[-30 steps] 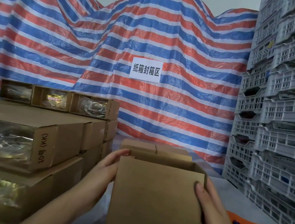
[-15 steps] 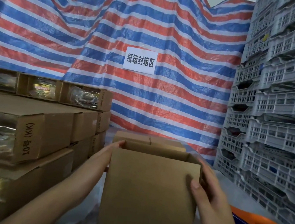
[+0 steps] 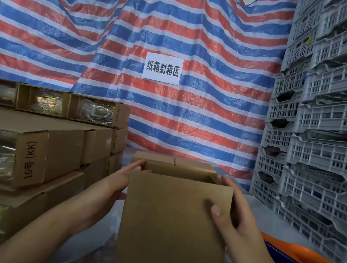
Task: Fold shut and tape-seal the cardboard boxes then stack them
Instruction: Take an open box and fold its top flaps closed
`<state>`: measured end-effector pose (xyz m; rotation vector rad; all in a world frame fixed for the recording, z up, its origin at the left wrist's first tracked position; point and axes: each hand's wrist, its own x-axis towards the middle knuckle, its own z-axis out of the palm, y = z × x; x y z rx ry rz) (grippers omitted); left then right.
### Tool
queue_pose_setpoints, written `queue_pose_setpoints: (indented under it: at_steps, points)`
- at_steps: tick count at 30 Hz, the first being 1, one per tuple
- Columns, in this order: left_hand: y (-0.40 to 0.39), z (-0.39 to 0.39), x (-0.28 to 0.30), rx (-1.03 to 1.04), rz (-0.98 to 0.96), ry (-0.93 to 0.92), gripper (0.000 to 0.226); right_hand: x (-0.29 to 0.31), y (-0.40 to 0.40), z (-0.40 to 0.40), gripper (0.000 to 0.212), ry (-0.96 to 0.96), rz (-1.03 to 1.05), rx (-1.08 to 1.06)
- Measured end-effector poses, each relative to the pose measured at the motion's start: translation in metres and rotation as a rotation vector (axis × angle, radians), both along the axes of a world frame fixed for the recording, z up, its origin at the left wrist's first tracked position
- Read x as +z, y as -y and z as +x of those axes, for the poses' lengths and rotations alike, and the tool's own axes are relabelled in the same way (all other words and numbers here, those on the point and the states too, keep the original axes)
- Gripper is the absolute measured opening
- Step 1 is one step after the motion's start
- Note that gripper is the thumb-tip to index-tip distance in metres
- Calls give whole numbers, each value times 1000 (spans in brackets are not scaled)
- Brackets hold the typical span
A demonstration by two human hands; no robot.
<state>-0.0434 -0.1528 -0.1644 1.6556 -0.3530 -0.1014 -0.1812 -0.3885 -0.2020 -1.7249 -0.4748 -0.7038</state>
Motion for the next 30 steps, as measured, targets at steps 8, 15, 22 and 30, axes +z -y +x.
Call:
queue_pose_setpoints:
  at_steps: [8, 15, 22, 30]
  points:
    - [-2, 1, -2, -2, -4, -19, 45, 9, -5, -6, 32, -116, -55, -82]
    - [-14, -46, -11, 106, -53, 96, 46, 17, -8, -10, 39, -189, 23, -168]
    - [-24, -60, -29, -73, -6, 343, 30, 22, -11, -11, 35, -137, -49, -182]
    - [-6, -60, -12, 125, 36, 298, 18, 24, 9, 20, 23, -220, -64, -181]
